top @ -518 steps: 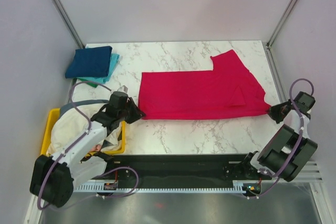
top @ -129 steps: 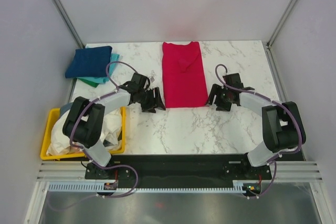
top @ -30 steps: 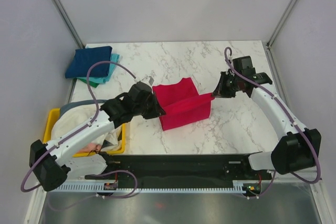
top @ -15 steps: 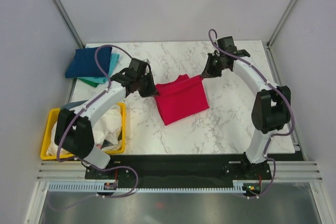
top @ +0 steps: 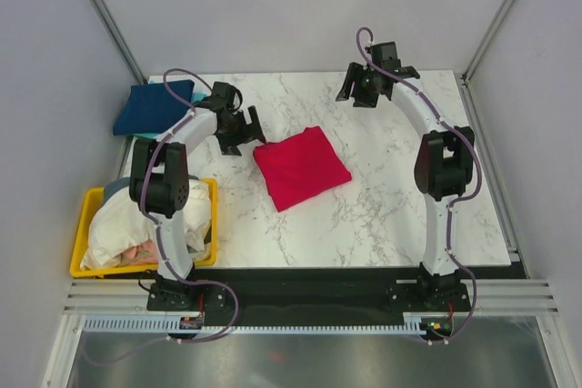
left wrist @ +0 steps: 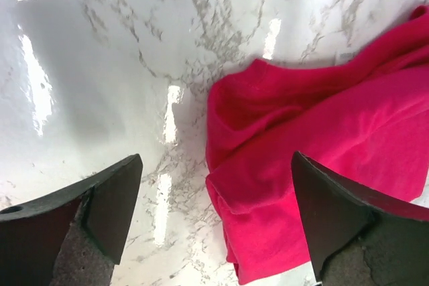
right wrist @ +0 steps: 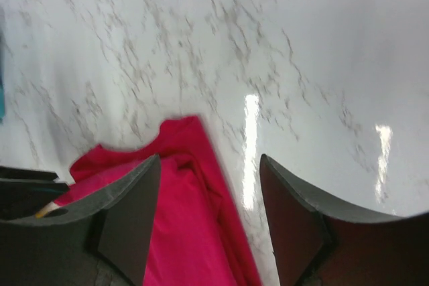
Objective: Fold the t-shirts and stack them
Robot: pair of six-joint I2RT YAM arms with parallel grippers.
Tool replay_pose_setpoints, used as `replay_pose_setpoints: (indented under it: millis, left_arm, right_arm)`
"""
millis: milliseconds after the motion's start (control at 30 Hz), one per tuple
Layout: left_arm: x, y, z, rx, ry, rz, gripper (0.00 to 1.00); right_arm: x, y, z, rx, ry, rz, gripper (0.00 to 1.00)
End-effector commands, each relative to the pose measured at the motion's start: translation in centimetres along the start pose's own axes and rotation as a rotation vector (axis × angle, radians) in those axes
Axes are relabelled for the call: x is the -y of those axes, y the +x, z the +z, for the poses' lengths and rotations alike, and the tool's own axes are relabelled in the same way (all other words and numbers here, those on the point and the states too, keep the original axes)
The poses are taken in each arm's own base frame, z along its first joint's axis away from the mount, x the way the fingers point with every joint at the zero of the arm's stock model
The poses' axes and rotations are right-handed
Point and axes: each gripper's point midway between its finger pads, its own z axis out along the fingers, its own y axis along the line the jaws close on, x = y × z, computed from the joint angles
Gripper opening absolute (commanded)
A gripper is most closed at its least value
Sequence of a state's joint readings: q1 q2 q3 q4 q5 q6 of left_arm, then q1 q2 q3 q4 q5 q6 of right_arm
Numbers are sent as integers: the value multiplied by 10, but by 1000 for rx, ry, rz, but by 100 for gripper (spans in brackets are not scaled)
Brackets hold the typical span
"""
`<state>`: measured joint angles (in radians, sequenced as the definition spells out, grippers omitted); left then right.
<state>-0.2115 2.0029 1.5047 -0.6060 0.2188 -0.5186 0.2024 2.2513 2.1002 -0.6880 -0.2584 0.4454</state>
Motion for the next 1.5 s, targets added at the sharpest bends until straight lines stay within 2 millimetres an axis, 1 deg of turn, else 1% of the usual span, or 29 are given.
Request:
replay_pose_setpoints:
  millis: [0,33,67,100,133,167,200,233,267,300,333,367,400,467,500,567,600,667,700,767,800,833,867,967,1133,1233,1333,1433,1467]
  left_arm:
    - [25,-27,-25,89,51,114,100]
    - [21,-24,-26,87,42,109,100]
    - [25,-29,-33,125,59,109,100]
    - [26,-27,-35,136,69,106,100]
    - [18,-14,-30,116,62,95,100]
    - [19,-11,-31,124,74,78,100]
    - [26,-17,-41,179,112,79,99]
    - [16,0,-33,159,105,63,97]
    - [17,4,-35,177,124,46,96]
    - [18,6,-44,205,144,43,96]
    - [12,16,-37,207,147,36,95]
    - [9,19,-38,214,146,25,95]
    - [7,22,-37,216,144,20,94]
    - [0,32,-35,214,142,13,93]
    - [-2,35,-34,212,139,10,92]
    - [-5,41,-29,207,144,6,92]
    - [-5,43,-29,203,153,3,91]
    - [-3,45,-24,197,168,0,91]
    - [-1,45,-24,194,180,1,87]
    - [1,44,-19,188,190,-4,84]
    - [3,42,-17,190,199,-3,83]
    - [6,40,-17,194,208,-2,83]
    - [5,40,-12,184,211,-7,83]
    - [10,35,-3,186,236,-8,84]
    - [14,29,25,167,264,-35,83]
    - [24,21,35,177,316,-37,81]
    - [36,14,33,195,378,-26,80]
    - [44,4,41,202,416,-19,80]
    - [41,7,51,180,411,-27,79]
  right_arm:
    - [-5,5,-37,68,-20,-19,68]
    - [-2,15,-40,73,-16,-12,69]
    - [2,30,-47,93,-25,-16,69]
    - [1,36,-50,109,-41,-25,69]
    - [-4,42,-53,116,-75,-40,70]
    - [-12,42,-54,139,-115,-58,70]
    - [-18,52,-54,119,-138,-72,69]
    - [-25,56,-53,103,-162,-93,68]
    - [-29,61,-50,90,-168,-113,68]
    - [-41,68,-46,70,-183,-141,66]
    - [-46,72,-42,61,-189,-157,64]
    - [-53,73,-40,56,-199,-175,61]
    - [-60,82,-32,27,-216,-190,55]
    - [-76,92,-25,-14,-276,-203,49]
    - [-87,98,-14,-42,-309,-212,45]
    - [-97,104,-4,-73,-351,-218,42]
    - [-99,106,9,-88,-363,-207,41]
    - [-99,100,21,-84,-359,-206,40]
    - [-82,101,38,-95,-317,-190,39]
    - [-65,95,50,-97,-287,-158,38]
    - [-41,91,60,-110,-258,-101,37]
    - [-27,88,63,-112,-248,-78,37]
    - [-3,86,70,-123,-228,-39,36]
    - [28,90,79,-147,-200,14,36]
    - [37,110,90,-210,-221,29,36]
    - [41,121,95,-234,-222,28,36]
    - [47,132,99,-254,-220,20,36]
    - [51,142,105,-271,-233,30,36]
    - [50,142,105,-275,-245,31,35]
